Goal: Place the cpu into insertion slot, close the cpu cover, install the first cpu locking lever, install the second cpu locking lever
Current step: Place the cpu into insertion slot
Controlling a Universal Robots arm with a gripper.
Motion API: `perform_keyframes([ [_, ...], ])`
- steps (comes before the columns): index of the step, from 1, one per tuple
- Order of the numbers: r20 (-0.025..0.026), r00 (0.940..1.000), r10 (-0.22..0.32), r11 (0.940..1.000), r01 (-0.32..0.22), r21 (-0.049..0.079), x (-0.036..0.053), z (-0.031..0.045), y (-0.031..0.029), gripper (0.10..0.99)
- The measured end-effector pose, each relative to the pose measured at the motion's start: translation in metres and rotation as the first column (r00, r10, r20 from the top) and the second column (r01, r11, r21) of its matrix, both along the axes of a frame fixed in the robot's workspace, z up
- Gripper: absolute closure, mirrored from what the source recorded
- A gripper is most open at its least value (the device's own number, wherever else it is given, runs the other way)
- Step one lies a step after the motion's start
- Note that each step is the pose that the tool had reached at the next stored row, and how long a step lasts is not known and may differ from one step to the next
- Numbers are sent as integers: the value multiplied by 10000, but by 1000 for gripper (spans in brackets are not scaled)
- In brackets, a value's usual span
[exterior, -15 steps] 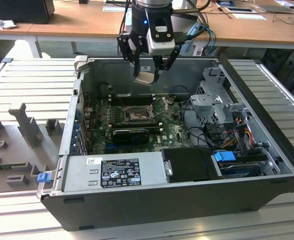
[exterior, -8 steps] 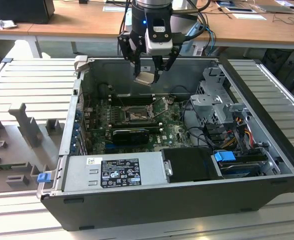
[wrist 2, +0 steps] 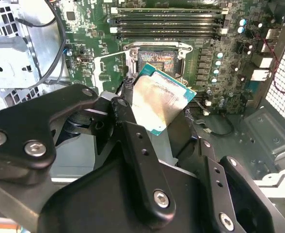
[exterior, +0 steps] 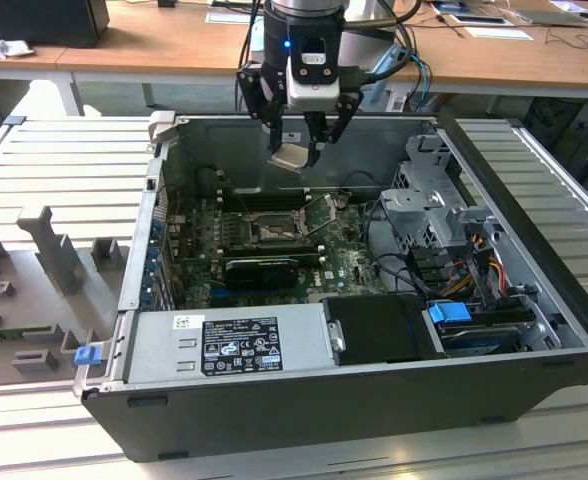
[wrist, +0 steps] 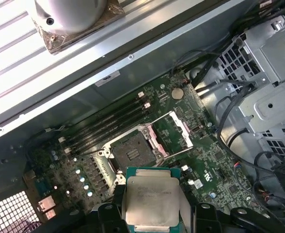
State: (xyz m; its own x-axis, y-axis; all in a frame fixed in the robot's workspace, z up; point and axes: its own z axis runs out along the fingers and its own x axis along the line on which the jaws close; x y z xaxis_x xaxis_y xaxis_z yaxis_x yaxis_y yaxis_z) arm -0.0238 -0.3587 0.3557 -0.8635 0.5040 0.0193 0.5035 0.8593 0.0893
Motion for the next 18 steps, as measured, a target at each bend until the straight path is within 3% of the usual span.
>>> perform_keyframes([
  [18, 0, 9942, -1074, 9942, 1074, 0, 0, -6, 0, 557],
])
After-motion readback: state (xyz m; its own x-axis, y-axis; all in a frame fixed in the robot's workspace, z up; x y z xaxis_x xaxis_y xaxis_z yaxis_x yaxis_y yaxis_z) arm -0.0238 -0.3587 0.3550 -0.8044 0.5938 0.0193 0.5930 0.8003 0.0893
